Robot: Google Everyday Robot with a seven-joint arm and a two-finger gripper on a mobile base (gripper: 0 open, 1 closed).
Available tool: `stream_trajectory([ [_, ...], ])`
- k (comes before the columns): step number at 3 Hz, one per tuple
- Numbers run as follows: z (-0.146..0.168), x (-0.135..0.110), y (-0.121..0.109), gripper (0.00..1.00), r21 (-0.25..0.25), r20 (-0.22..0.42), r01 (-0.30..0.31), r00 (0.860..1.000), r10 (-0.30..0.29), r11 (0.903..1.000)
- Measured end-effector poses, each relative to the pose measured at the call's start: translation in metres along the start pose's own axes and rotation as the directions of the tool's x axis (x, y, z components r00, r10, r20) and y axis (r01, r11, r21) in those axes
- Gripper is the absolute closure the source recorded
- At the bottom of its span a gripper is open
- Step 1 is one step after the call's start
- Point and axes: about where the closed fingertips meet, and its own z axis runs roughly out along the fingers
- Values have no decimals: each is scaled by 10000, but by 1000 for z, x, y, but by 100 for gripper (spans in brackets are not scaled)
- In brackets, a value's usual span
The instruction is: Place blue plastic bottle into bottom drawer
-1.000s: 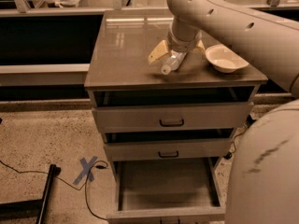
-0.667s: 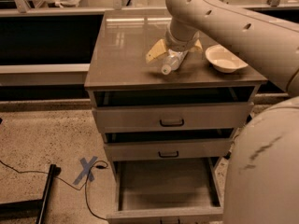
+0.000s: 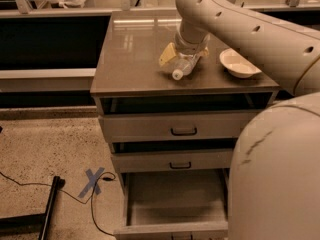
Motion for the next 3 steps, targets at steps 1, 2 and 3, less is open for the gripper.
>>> stream_trajectory([
  [1,7,-6,1,42,-123,-19,76,10000,-76,9999],
  [2,9,-14,7,65,-432,144,452,9989,-446,9980],
  [3,-3,-22,14,89,-1196,654,1026,9933,-953,9875],
])
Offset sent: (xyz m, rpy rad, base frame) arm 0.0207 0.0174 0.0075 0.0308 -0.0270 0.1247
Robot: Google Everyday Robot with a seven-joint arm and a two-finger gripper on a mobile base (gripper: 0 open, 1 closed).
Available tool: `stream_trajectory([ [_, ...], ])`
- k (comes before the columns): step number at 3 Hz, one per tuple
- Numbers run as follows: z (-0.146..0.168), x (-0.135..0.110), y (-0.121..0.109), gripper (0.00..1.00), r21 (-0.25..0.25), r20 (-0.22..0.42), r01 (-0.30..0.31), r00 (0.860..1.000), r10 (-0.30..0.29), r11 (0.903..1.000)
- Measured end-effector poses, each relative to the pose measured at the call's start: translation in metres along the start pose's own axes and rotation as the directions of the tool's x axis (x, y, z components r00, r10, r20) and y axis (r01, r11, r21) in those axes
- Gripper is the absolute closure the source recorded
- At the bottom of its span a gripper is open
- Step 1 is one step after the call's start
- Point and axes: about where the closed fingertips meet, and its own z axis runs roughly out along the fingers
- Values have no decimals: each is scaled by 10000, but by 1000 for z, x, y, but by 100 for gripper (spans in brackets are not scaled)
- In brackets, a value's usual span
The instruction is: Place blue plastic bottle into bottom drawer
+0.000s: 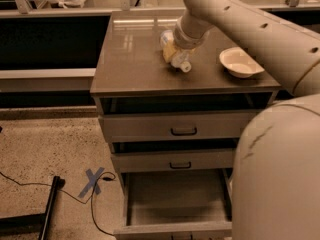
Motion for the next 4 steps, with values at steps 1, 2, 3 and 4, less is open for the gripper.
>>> stream_trajectory([
  [1,-36,-5,16,100,-1736,780,670,9955,-542,9825],
  [2,-91,21,42,100,-3726,1322,1698,9828,-1289,9123],
  [3,-152,70,63,100,-5375,2033,2964,9541,-2198,7894],
  [4,-175,99,56,100,-5649,2460,3756,9266,-2845,7347],
])
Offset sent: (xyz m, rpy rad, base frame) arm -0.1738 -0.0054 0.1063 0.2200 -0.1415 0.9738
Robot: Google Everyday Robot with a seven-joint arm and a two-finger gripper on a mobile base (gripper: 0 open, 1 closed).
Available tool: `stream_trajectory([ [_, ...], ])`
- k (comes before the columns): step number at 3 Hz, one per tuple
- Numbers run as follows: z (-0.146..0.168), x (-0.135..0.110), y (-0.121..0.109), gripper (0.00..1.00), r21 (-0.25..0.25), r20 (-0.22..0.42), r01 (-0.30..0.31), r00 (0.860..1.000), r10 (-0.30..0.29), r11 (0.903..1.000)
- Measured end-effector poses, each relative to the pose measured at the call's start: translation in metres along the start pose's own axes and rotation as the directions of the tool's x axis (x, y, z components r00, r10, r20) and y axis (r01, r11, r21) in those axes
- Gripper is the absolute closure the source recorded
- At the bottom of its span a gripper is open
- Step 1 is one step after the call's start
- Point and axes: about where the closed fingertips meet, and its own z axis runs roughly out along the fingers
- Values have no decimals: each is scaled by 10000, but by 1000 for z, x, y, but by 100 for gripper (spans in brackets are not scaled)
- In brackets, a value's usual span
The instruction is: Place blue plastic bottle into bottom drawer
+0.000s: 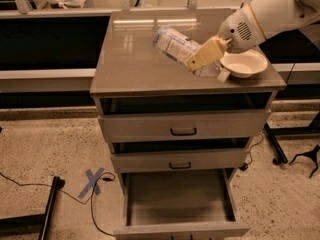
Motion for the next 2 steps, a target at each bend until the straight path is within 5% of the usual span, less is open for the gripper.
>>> stream_trajectory([
  [2,10,11,0,100,-88,57,542,9985,-541,9985],
])
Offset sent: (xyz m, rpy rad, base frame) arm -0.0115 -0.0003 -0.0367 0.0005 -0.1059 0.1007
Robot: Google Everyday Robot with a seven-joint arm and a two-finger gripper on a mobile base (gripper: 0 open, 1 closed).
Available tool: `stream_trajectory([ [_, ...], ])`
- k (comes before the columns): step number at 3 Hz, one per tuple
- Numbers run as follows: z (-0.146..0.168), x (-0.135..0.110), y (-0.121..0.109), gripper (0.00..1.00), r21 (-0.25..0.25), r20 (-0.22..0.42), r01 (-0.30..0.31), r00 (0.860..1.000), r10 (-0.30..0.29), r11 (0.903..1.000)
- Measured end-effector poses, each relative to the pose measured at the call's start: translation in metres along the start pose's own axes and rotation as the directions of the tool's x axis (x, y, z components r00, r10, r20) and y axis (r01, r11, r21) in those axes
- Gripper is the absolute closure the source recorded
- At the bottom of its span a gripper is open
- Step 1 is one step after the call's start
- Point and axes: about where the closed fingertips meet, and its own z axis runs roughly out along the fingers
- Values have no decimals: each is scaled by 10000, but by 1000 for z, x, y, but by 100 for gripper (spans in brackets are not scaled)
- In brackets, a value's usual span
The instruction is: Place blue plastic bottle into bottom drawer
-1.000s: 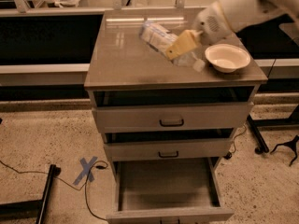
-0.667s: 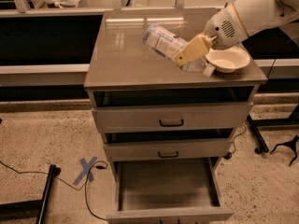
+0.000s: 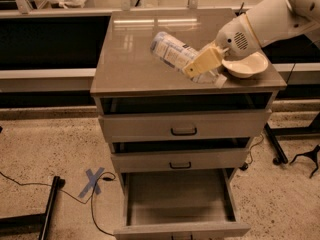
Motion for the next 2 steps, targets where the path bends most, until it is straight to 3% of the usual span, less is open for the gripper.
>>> stream_trajectory([
  [1,11,31,9,100,-651,64,1057,9944,-1055,9923],
  [2,12,28,11,100,-657,184,1937,9811,-1929,9789],
])
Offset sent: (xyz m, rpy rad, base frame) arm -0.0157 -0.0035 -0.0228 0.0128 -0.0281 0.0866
